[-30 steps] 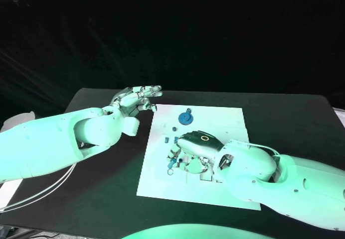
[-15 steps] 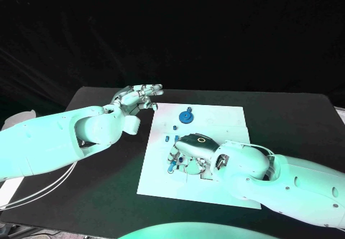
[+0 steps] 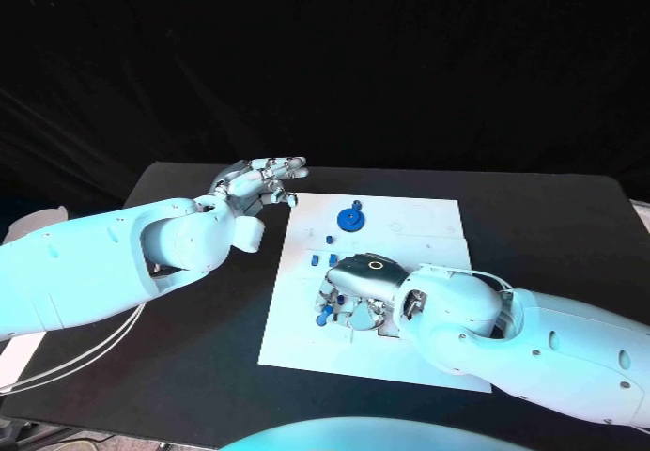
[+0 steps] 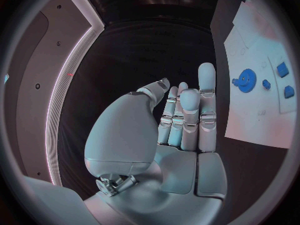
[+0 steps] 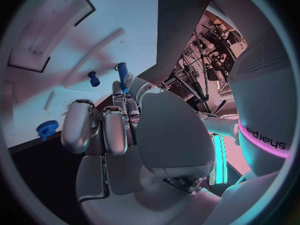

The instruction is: Assemble the parts on the task board

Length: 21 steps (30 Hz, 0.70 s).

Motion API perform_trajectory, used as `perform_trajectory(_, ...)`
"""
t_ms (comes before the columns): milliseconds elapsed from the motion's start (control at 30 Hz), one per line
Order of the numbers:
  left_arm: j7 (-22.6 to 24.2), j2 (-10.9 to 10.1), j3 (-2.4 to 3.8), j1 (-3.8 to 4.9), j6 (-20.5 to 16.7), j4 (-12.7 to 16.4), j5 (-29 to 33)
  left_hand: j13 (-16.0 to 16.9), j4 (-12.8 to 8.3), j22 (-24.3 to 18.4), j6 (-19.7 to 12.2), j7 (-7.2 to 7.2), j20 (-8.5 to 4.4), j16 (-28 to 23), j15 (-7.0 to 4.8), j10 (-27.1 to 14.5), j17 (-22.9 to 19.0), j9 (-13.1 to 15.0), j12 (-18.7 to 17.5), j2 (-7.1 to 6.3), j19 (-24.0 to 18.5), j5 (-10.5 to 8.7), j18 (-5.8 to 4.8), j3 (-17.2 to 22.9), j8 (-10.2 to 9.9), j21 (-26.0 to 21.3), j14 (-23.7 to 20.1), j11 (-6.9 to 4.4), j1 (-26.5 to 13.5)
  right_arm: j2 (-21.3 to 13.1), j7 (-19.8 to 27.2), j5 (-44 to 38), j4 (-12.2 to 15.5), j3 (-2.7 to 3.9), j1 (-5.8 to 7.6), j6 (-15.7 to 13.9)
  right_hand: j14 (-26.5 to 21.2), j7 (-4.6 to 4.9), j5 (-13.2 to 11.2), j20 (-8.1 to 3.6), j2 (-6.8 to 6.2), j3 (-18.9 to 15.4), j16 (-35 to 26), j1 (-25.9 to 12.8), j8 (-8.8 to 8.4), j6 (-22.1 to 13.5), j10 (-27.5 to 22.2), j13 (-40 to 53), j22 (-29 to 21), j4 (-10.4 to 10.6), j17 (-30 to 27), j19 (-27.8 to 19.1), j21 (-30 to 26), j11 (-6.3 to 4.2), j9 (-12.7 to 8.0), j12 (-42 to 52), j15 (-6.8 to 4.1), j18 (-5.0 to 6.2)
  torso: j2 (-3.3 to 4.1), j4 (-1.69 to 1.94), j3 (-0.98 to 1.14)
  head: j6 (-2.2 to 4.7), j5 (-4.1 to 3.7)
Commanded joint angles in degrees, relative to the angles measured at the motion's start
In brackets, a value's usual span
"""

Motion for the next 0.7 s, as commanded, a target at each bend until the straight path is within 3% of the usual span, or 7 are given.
perform_trajectory(33,0.29,0.12,0.03,0.02,1.06,0.09,0.18,-0.06,0.04,-0.06,-0.22,0.1,0.12,-0.24,0.05,-0.35,-0.1,-0.06,0.37,0.03,-0.08,-0.04,1.07,-0.24,0.22,-0.21,-0.25,0.1,-0.28,0.36,-1.45,-1.6,-0.34,-0.23,-0.16,2.38,3.34,0.31,0.13,0.43,0.55,0.32,0.12,-0.18,0.12,0.05,1.27,0.11,-0.05,-0.12,-0.05,-0.03,-0.04,-0.84,0.06,0.37,0.4,0.3,0.02,0.01,0.0,-0.05,0.03)
perform_trajectory(533,0.28,0.13,0.03,0.02,1.05,0.08,0.18,-0.06,0.04,-0.06,-0.22,0.1,0.12,-0.24,0.05,-0.35,-0.1,-0.06,0.37,0.03,-0.08,-0.04,1.07,-0.24,0.22,-0.21,-0.25,0.1,-0.28,2.06,-2.99,-3.83,-0.74,-0.69,-0.33,2.58,3.29,0.35,0.15,0.54,0.36,0.22,0.02,-0.67,-0.02,-0.03,1.26,0.13,-0.2,-0.17,-0.21,-0.13,-0.15,-0.76,0.1,0.14,0.49,0.33,-0.01,0.03,-0.02,-0.03,-0.02)
perform_trajectory(700,0.27,0.1,0.03,0.02,1.02,0.08,0.18,-0.06,0.04,-0.06,-0.22,0.1,0.12,-0.24,0.05,-0.35,-0.1,-0.06,0.37,0.03,-0.08,-0.04,1.07,-0.24,0.22,-0.21,-0.25,0.1,-0.28,2.15,-3.06,-3.56,-0.85,-0.85,-0.33,3.23,2.63,1.38,3.35,1.49,-2.6,-1.67,-1.82,-4.29,-0.94,-3.77,-3.83,-0.22,-3.1,0.86,-2.71,-1.35,-2.14,0.61,-0.81,-0.8,1.77,0.83,-0.03,0.01,-0.06,-0.03,-0.03)
